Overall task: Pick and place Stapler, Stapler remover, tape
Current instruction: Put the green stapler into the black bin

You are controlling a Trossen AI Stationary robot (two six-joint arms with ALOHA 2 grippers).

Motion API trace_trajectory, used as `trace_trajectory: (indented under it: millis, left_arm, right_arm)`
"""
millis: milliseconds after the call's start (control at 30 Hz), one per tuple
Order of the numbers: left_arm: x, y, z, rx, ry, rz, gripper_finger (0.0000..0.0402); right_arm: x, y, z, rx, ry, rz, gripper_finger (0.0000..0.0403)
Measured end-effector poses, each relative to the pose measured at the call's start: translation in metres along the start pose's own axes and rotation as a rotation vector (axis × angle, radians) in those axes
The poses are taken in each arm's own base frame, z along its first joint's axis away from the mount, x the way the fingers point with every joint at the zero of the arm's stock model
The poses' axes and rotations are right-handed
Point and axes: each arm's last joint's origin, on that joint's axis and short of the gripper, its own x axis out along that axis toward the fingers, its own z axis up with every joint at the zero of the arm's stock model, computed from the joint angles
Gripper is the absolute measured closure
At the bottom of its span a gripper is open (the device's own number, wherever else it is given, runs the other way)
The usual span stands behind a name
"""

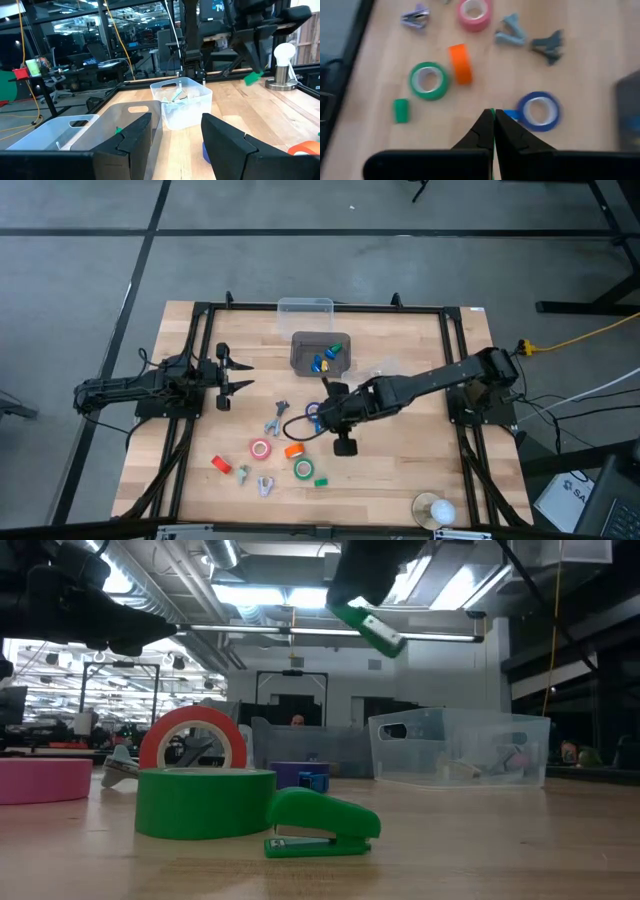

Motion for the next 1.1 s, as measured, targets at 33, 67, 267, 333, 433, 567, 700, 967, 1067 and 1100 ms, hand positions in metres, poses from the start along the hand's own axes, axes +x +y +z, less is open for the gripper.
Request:
trace_trajectory:
  millis: [33,67,267,333,433,567,700,967,1067,1100]
  left_arm:
    - [0.0,0.0,0.0,0.0,0.0,0.0,0.0233]
    - [0.0,0.0,0.0,0.0,0.0,0.0,0.0233]
    - [0.0,0.0,0.0,0.0,0.0,0.0,0.0233]
    - [0.0,0.0,0.0,0.0,-0.001,0.0,0.0233]
    - [0.0,0.0,0.0,0.0,0.0,0.0,0.0233]
    - [0.0,0.0,0.0,0.0,-0.001,0.0,0.0233]
    - [0.0,0.0,0.0,0.0,0.0,0.0,0.0233]
    - [0.0,0.0,0.0,0.0,0.0,0.0,0.0233]
    - [0.0,0.0,0.0,0.0,0.0,0.0,0.0233]
    - [0.0,0.0,0.0,0.0,0.0,0.0,0.0233]
  right_arm:
    - [-0.001,-0.002,0.001,-0.011,-0.006,-0.02,0.0401]
    - [-0.001,-0.004,0.003,-0.021,-0.015,-0.044,0.0401]
    - [-0.013,-0.014,0.018,-0.088,-0.078,-0.177,0.0401]
    - [-0.017,-0.018,0.022,-0.097,-0.091,-0.214,0.0401]
    - [-0.024,-0.026,0.03,-0.107,-0.116,-0.235,0.0401]
    - [-0.03,-0.042,0.038,-0.093,-0.147,-0.268,0.0401]
    - [-0.035,-0.062,0.044,-0.049,-0.18,-0.344,0.0401]
    - [-0.038,-0.107,0.041,0.066,-0.166,-0.419,0.0401]
    - [-0.039,-0.124,0.038,0.128,-0.158,-0.444,0.04]
    - [-0.038,-0.128,0.036,0.143,-0.154,-0.453,0.04]
